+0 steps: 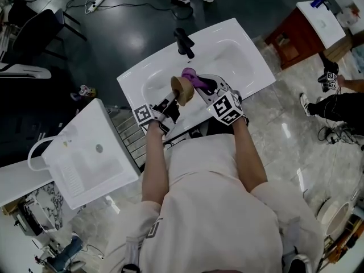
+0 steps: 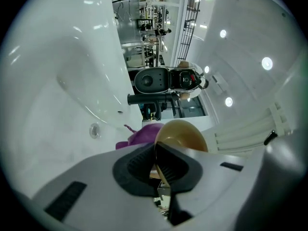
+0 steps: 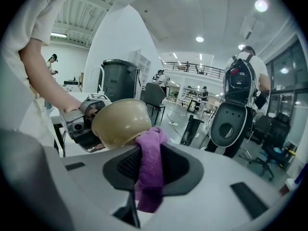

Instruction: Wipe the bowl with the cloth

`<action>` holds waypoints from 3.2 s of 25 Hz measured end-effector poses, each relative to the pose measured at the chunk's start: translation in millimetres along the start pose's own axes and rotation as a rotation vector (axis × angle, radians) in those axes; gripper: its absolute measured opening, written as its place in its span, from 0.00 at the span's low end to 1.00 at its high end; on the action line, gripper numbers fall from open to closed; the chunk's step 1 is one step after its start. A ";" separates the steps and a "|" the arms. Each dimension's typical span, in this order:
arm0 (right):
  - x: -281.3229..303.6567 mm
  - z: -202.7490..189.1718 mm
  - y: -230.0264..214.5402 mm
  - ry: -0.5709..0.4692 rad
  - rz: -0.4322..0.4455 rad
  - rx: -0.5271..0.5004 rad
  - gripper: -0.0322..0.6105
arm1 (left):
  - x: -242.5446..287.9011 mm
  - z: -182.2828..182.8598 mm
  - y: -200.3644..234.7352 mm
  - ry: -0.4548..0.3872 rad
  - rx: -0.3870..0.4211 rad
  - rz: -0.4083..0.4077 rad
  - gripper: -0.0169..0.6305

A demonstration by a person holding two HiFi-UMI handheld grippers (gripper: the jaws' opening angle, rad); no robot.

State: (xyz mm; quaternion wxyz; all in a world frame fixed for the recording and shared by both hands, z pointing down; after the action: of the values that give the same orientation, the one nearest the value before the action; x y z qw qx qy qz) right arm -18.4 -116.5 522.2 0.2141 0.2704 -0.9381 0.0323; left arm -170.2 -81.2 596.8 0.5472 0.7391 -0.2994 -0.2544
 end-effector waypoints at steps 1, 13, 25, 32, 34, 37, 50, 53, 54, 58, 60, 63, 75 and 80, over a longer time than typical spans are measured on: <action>-0.2 -1.6 1.2 0.004 0.010 0.000 0.19 | -1.5 1.5 2.9 -0.015 -0.002 0.015 0.06; 9.0 -19.8 31.0 0.115 0.128 -0.077 0.19 | -1.5 5.2 -2.1 -0.075 -0.046 -0.041 0.05; 0.6 -18.0 7.4 0.075 0.051 0.011 0.19 | 9.5 -15.0 -15.4 0.172 0.118 -0.051 0.06; 2.4 -27.3 6.7 0.135 0.011 -0.037 0.19 | -6.4 -3.5 2.5 0.312 0.372 0.226 0.06; 2.6 -26.4 5.7 0.131 0.003 -0.039 0.19 | -8.4 -3.1 5.7 0.310 0.373 0.247 0.06; 0.7 -23.4 2.3 0.100 -0.010 -0.014 0.19 | -14.5 -2.3 16.9 0.337 0.406 0.338 0.05; 10.5 -27.7 29.2 0.147 0.174 0.025 0.19 | -30.3 30.2 20.1 0.060 0.482 0.551 0.05; 12.5 -28.4 48.7 0.194 0.291 -0.003 0.19 | -37.4 36.6 20.7 -0.034 0.448 0.579 0.05; 12.7 -28.5 56.5 0.212 0.344 -0.016 0.19 | -38.7 38.4 21.1 -0.046 0.460 0.600 0.05; 9.6 -10.1 69.9 0.139 0.504 0.058 0.19 | -35.7 40.7 22.2 -0.003 0.566 0.683 0.05; 10.5 6.2 57.5 0.038 0.441 0.129 0.19 | -30.0 36.9 21.0 0.053 0.618 0.689 0.05; 13.8 16.7 32.5 -0.031 0.279 0.201 0.19 | -12.9 27.2 12.9 0.147 0.714 0.670 0.05; 39.7 -25.4 22.5 0.343 -0.148 -0.223 0.19 | 48.4 -1.1 -25.2 0.479 1.107 0.643 0.05; 32.4 -29.4 4.4 0.371 -0.269 -0.158 0.19 | 57.1 -2.1 -32.6 0.499 1.205 0.680 0.06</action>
State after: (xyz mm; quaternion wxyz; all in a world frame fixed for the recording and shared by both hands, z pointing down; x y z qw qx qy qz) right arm -34.1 -123.6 562.6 0.4054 0.3649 -0.8379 -0.0209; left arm -123.9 -113.7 563.3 0.1467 0.8140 -0.4664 0.3138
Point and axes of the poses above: the fingertips, and each gripper's own axes: x forward along the fingers, y to its left, z out of its top, the point moved 6 cm from there along -x, backward along the fingers, and after that the axes turned 12 degrees about x, right-handed, at the moved point
